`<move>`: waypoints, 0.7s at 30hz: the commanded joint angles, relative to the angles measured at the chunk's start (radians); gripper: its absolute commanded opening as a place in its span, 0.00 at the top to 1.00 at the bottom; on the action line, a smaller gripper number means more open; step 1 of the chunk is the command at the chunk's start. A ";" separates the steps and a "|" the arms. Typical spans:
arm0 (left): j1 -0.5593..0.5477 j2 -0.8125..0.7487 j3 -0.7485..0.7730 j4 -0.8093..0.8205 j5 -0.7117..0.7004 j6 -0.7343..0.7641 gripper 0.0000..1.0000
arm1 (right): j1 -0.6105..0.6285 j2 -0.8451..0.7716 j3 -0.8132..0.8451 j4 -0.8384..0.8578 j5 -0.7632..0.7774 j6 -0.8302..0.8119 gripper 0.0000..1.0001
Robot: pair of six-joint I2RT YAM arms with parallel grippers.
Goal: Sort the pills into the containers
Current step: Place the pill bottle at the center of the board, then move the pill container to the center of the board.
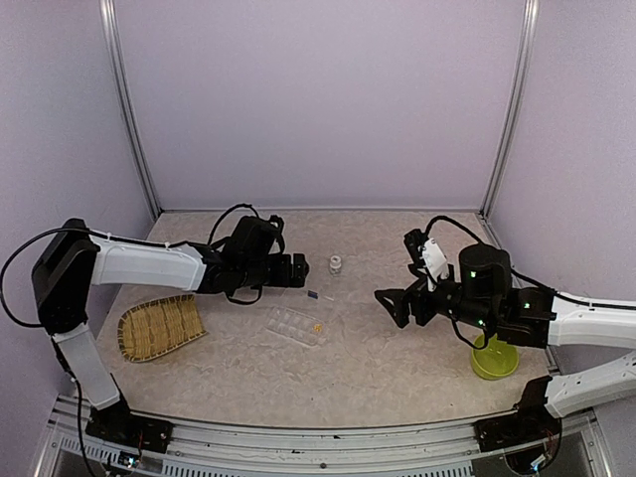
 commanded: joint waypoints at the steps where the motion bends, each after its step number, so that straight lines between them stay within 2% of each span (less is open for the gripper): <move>1: -0.004 -0.078 -0.093 0.011 -0.006 -0.085 0.01 | -0.009 -0.004 -0.010 0.031 -0.013 -0.002 0.00; 8: -0.011 -0.064 -0.146 -0.023 -0.020 -0.117 0.01 | -0.009 0.003 -0.005 0.028 -0.022 -0.002 0.00; 21: -0.057 0.013 -0.186 0.031 0.062 -0.115 0.01 | -0.009 0.021 0.019 0.018 -0.022 -0.013 0.00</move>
